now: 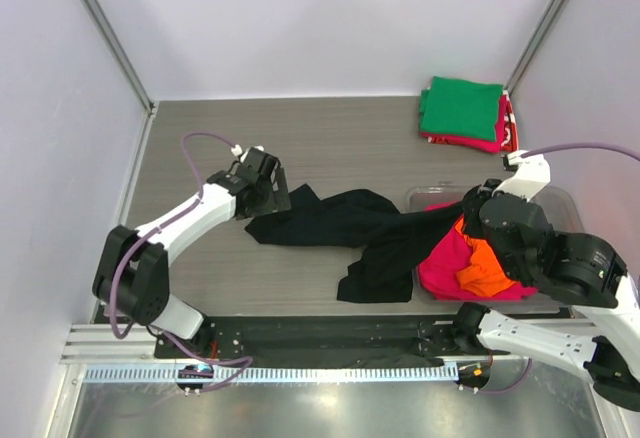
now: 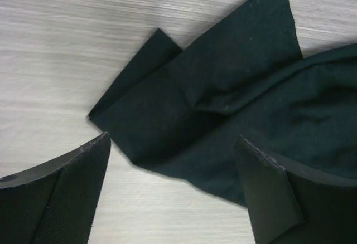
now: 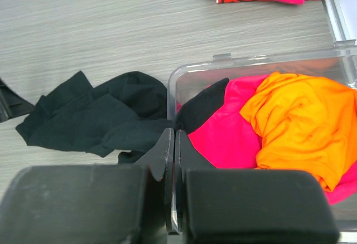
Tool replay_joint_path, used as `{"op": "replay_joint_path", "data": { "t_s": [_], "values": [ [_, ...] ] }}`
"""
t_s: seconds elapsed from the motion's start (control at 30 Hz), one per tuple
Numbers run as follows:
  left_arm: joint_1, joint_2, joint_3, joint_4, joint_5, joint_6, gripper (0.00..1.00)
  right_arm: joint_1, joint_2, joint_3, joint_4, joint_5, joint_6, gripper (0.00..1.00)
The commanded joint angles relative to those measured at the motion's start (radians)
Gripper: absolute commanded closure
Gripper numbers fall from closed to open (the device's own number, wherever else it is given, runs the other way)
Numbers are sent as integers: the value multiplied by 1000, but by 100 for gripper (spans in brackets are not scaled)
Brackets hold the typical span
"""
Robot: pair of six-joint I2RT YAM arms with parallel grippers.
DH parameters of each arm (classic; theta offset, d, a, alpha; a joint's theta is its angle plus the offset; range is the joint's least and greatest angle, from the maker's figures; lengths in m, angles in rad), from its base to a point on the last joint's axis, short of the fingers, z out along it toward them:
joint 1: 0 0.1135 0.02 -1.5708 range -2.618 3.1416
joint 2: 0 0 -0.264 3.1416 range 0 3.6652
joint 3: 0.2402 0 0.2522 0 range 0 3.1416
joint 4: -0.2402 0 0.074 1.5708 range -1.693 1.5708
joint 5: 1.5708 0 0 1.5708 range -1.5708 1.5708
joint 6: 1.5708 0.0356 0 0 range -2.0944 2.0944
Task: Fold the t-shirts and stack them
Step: Flatten the tshirt out
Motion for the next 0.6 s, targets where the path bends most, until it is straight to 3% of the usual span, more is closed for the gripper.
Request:
{"op": "replay_joint_path", "data": {
  "t_s": [0.0,0.1,0.33,0.47,0.57],
  "values": [
    [7,59,9,93,118,2,11,4,16,28,16,44,-8,99],
    [7,23,-65,104,144,-62,12,4,15,25,16,45,-5,99],
    [6,-124,-288,147,-7,-221,13,4,38,-4,39,18,-8,99],
    [7,-99,-311,188,-7,-240,13,4,59,5,56,8,-25,99],
    [6,-27,-301,236,3,-260,20,4,67,7,62,5,-28,99]
  ]
}}
